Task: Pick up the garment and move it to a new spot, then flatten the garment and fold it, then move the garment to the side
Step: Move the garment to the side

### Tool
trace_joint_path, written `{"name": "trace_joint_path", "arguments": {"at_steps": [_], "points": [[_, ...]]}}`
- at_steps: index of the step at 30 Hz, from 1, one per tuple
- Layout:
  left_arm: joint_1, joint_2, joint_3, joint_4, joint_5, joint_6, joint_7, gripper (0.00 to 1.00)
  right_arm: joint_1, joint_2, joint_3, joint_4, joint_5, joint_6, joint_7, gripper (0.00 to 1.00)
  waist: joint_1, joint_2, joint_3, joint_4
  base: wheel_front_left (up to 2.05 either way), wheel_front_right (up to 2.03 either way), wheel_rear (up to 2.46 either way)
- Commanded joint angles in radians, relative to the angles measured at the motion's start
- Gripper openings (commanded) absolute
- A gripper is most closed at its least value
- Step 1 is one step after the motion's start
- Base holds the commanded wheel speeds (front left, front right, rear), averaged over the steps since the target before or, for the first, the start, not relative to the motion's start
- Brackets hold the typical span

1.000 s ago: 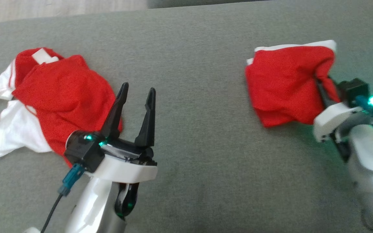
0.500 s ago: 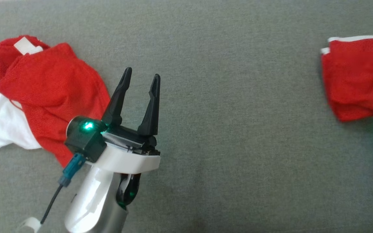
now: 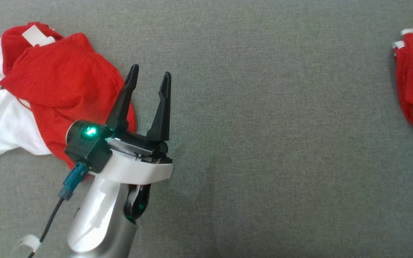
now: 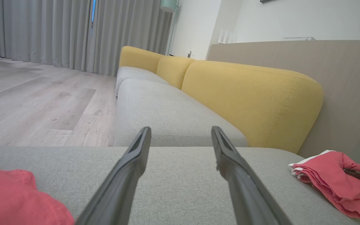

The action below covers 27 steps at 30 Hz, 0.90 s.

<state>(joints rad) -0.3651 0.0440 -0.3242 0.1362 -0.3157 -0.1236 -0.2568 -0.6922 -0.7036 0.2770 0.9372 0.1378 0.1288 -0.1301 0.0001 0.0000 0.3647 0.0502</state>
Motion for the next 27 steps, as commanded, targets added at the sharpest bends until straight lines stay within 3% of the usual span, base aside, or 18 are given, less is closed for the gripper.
{"name": "trace_joint_path", "arguments": {"at_steps": [1,11,19,27], "points": [[-0.020,0.006,0.034,-0.026,0.008,-0.004,-0.005,1.00,-0.015,-0.030,-0.003,-0.005,-0.012,0.002,-0.018,1.00,-0.0001,0.0000,-0.007,-0.002,0.00,0.00,0.00],[0.017,0.006,0.083,-0.022,0.008,-0.006,-0.005,1.00,-0.078,0.053,-0.116,-0.005,-0.074,0.002,-0.078,1.00,-0.0001,0.0000,-0.116,-0.030,0.00,0.00,0.00],[0.079,0.006,0.140,-0.039,0.003,-0.005,-0.005,1.00,-0.070,0.204,-0.176,-0.137,-0.057,0.002,-0.105,1.00,-0.0001,0.0000,-0.227,-0.039,0.00,0.00,0.00],[0.172,0.006,0.176,-0.052,0.010,-0.002,-0.005,1.00,0.036,0.411,-0.225,-0.396,0.008,0.002,-0.054,1.00,-0.0001,0.0000,-0.317,-0.032,0.00,0.00,0.00]]}}
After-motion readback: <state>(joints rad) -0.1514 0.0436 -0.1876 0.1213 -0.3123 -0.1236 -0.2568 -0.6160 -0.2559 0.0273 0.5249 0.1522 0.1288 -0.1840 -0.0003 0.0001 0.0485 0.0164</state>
